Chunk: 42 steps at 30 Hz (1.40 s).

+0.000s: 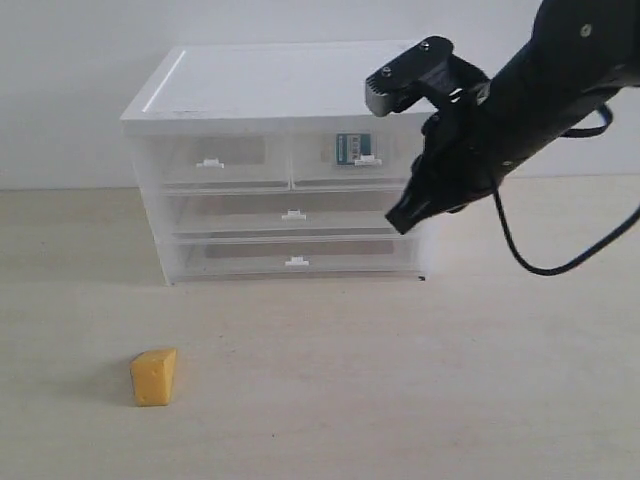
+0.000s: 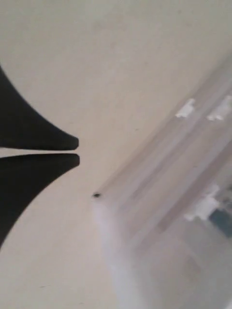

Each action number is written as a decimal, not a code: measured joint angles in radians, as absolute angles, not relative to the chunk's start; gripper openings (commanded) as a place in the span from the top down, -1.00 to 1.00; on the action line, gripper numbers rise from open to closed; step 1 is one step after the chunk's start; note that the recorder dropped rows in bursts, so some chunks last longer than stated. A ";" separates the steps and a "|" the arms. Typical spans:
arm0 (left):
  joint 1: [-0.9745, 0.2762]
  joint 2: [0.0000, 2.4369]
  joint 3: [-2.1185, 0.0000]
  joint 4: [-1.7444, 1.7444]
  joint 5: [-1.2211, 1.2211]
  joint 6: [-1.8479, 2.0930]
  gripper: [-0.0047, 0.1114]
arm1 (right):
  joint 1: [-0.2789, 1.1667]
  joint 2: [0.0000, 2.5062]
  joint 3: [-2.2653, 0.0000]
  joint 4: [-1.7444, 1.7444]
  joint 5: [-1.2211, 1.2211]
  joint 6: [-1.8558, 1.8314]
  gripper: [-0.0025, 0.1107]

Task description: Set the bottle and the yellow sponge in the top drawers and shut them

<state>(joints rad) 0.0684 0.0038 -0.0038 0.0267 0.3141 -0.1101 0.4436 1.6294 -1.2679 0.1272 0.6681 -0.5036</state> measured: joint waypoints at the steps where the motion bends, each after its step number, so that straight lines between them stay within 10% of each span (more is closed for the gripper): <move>1: 0.068 0.004 -0.004 0.027 0.314 -0.110 0.85 | 0.431 1.609 -1.268 0.109 0.726 -0.489 0.96; 13: 0.068 0.004 -0.004 0.027 0.314 -0.110 0.85 | 0.108 1.320 -1.268 0.069 0.955 -0.316 0.96; 42: 0.068 0.004 -0.004 0.027 0.314 -0.110 0.85 | 0.071 0.581 -0.490 0.165 0.157 -0.271 0.96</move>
